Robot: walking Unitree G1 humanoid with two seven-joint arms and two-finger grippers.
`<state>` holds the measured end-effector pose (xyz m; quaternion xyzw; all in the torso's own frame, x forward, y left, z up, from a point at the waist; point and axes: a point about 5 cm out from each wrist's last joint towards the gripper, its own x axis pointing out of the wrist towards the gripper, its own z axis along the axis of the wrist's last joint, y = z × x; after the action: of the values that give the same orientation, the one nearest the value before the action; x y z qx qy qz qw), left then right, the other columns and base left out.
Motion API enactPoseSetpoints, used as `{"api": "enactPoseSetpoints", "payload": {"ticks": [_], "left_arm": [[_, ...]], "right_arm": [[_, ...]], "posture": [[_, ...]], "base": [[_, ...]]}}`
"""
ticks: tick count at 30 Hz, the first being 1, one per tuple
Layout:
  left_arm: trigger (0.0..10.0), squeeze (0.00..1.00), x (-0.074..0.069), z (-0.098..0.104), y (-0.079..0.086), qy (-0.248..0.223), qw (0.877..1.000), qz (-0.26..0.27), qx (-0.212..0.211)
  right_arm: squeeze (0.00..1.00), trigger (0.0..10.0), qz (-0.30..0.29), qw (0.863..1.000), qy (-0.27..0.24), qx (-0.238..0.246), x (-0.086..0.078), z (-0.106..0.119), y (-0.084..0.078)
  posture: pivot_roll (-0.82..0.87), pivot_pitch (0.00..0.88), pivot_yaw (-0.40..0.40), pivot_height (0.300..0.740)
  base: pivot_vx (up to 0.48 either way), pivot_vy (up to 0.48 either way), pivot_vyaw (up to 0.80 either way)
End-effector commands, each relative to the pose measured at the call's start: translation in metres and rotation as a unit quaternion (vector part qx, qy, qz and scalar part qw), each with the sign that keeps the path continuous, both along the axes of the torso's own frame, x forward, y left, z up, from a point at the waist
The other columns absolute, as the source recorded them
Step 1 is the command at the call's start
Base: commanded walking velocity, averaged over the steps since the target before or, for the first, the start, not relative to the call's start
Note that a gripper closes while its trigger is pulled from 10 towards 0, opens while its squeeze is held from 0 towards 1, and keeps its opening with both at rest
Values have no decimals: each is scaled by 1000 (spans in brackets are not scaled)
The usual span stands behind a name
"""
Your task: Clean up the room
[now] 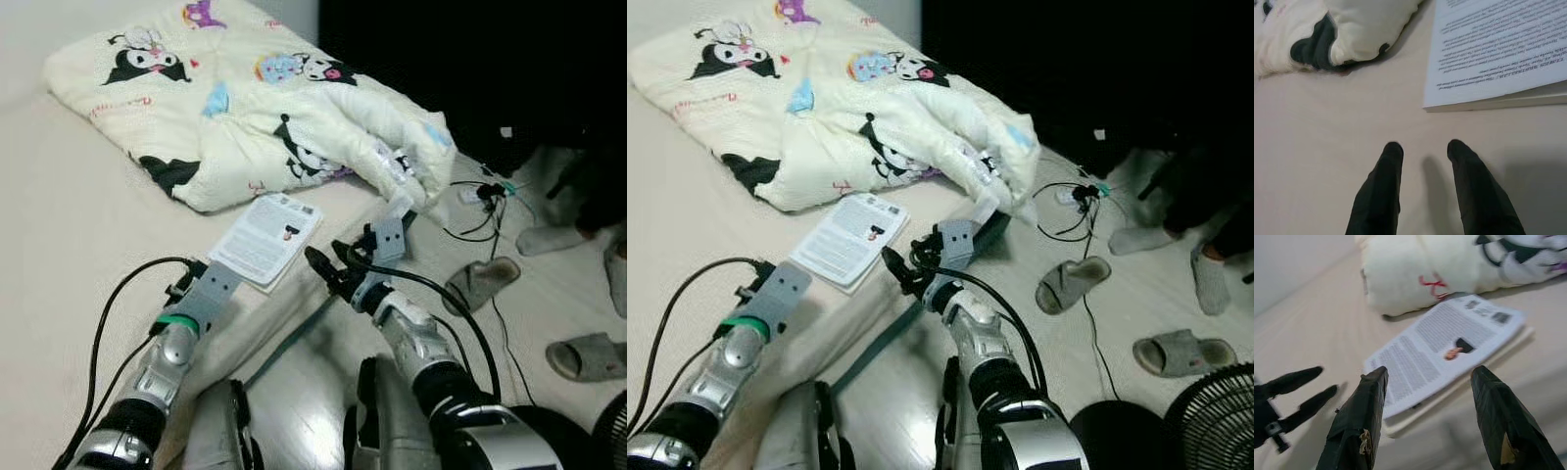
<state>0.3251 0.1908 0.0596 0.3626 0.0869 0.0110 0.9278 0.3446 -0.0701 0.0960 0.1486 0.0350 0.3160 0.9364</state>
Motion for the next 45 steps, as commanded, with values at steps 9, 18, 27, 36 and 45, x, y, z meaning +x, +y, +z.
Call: {"api": "enactPoseSetpoints", "payload": {"ticks": [9, 18, 27, 36, 45], "left_arm": [[10000, 0, 2, -13, -10, 46, 995, -51, 71], [10000, 0, 8, -17, -12, 76, 994, -25, 77], [10000, 0, 16, 13, -12, -8, 995, -3, -101], [10000, 0, -12, 63, 13, -117, 979, 0, -164], [10000, 0, -32, 97, 22, -153, 973, -8, -172]], "right_arm": [[0, 10000, -7, 999, 10, 53, 1, 3, -1], [0, 10000, -14, 997, 16, 81, 4, 7, -11], [0, 10000, -120, 980, 101, 120, 5, -19, -42], [0, 10000, -137, 963, 168, 163, 7, -25, -31], [0, 10000, -18, 973, 169, 157, 1, -18, 14]], "posture": [[-54, 288, 60, 606], [-74, 306, 64, 606], [49, 300, 65, 606], [165, 310, 36, 606], [209, 324, 27, 606]], "base": [[0, 0, 0], [0, 0, 0], [0, 0, 0], [0, 0, 0], [0, 0, 0]]}}
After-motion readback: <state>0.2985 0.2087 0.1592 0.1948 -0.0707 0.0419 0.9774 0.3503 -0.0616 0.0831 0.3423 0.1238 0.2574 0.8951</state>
